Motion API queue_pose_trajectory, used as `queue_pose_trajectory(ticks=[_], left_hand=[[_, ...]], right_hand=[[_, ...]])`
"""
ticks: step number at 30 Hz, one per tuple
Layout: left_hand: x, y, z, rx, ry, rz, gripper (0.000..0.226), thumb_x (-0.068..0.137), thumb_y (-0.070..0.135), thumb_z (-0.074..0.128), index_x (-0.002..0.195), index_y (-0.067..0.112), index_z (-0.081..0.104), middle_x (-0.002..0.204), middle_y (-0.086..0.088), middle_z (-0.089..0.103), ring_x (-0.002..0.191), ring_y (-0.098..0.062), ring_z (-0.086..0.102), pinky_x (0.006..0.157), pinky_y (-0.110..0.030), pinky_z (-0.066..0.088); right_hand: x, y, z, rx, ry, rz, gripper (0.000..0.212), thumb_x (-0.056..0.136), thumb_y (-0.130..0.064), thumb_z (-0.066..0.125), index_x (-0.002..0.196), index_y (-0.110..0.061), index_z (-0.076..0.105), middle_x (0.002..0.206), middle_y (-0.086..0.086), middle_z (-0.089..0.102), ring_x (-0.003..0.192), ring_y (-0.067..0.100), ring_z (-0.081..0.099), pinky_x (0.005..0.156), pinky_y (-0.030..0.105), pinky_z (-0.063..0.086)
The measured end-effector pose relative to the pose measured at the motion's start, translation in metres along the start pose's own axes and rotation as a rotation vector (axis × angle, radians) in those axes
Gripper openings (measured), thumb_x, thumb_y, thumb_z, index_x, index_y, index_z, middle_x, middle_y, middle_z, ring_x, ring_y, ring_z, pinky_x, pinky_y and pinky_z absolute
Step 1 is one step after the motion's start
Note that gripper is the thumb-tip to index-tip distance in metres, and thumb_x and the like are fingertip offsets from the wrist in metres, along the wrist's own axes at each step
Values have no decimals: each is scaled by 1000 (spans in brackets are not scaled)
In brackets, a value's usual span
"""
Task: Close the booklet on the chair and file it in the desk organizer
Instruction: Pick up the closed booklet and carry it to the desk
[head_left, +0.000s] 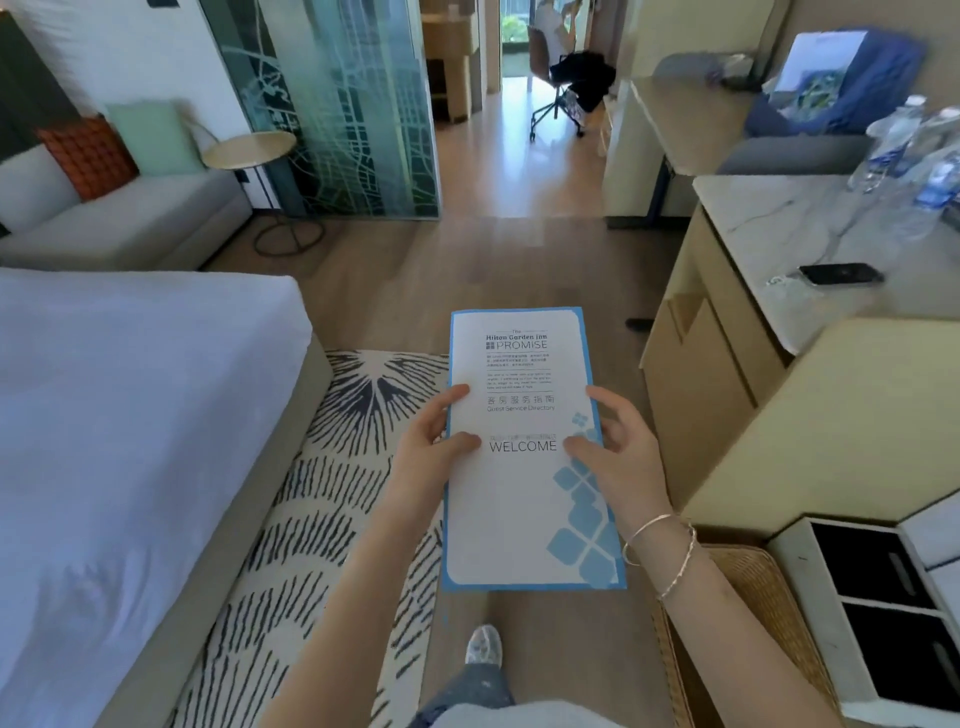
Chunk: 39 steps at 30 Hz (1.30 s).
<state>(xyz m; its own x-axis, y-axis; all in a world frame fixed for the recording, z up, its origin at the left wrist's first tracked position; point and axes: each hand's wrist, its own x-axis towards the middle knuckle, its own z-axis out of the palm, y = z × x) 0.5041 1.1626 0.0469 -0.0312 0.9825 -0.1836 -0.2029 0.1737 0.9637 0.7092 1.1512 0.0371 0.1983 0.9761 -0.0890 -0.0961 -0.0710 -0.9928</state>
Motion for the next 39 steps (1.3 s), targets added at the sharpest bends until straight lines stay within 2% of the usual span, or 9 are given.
queue_pose_trajectory(ticks=[4,8,15,18,21,24,27,33,39], left_hand=[[124,48,-1,19,-82,25,50,85,-12,57,121,23,62,120,-4,70,100,-26,70,79,-38,60],[234,70,14,12,-130,11,50,84,-14,57,121,19,63,116,-3,72,93,-21,71,72,-32,58],[436,63,59,25,-176,-36,52,79,-5,65,117,30,66,116,1,73,100,-24,71,74,-34,59],[528,76,90,50,-177,-24,52,83,-12,61,118,27,65,118,-5,72,102,-27,70,79,-39,59],[615,101,123,63,-183,-5,52,82,-12,61,119,24,63,119,-8,71,104,-29,69,84,-42,58],[692,124,148,74,-202,2,53,73,0,65,120,26,63,117,-7,72,104,-30,69,86,-44,58],[765,135,167,75,-200,-21,54,70,3,65,119,26,64,117,-8,71,105,-33,68,89,-50,56],[921,136,198,75,-245,-48,56,67,2,65,118,26,65,117,-10,71,96,-27,70,83,-42,58],[1088,161,240,94,-408,-62,54,69,0,64,117,25,66,110,-5,74,90,-22,73,70,-32,58]], right_hand=[[107,-28,37,16,45,-18,54,79,4,72,111,-38,62,96,-3,77,86,21,73,69,33,59],[205,-46,54,15,106,-22,53,79,6,71,116,-31,61,99,0,76,87,20,73,71,33,61],[397,-39,55,9,173,-1,54,80,10,68,120,-26,60,102,3,75,88,21,72,74,37,61],[492,-45,51,15,175,1,53,81,9,68,122,-24,59,109,6,73,94,24,71,80,44,60],[587,-61,48,13,173,3,52,81,4,70,119,-30,59,108,3,73,91,19,72,74,38,60],[672,-80,45,8,171,11,50,81,-1,72,114,-36,58,104,2,73,85,17,74,66,32,60],[746,-88,47,-13,181,22,50,81,-3,72,115,-38,58,102,-1,74,83,15,74,64,29,59],[891,-80,53,-12,247,50,53,81,3,69,114,-36,58,103,5,74,86,23,74,74,43,61],[1039,-86,66,43,401,35,53,81,3,69,112,-39,59,102,3,74,86,26,74,80,49,60]])
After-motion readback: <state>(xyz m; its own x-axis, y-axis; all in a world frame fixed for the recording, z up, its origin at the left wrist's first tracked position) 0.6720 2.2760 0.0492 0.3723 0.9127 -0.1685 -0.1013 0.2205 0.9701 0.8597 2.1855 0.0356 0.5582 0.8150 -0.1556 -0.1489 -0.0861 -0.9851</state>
